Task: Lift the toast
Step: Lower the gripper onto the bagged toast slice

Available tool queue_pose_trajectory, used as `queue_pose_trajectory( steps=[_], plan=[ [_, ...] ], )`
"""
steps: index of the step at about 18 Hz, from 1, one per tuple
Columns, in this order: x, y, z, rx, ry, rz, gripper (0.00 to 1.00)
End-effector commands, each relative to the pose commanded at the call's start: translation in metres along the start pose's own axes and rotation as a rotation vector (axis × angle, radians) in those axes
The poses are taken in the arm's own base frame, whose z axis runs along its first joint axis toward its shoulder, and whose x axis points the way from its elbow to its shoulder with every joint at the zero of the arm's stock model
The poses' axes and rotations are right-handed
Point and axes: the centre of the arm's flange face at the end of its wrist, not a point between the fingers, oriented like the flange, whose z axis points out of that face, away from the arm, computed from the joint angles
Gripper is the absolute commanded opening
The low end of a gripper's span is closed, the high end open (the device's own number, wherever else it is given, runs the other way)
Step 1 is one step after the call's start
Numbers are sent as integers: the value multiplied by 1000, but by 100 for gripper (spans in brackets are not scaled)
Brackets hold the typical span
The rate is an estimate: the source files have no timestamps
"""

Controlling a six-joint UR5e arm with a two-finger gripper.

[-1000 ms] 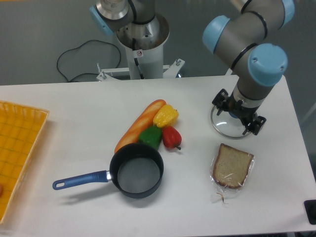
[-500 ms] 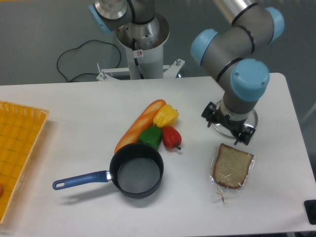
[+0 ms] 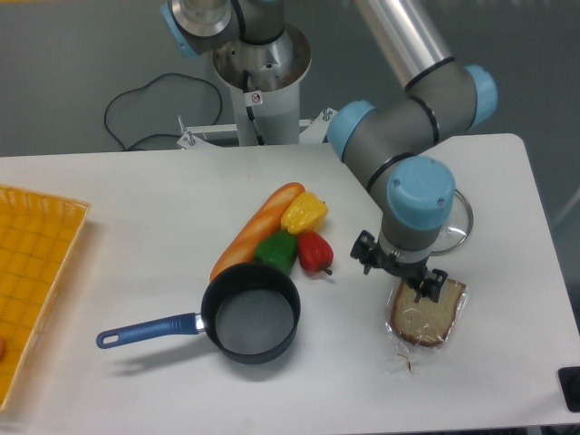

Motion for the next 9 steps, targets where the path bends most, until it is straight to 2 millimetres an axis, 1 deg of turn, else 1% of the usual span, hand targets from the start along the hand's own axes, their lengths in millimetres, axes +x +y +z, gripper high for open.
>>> queue_pose_trajectory(
  steps=[2,5,8,9],
  plan=[
    [3,1,13,-2,2,-10,100],
    [8,-10,27,12,-20,-18,100],
    [4,-18,39,20,-32,-25,100],
    [-1,-23,42,23,-35,-20,100]
  ],
)
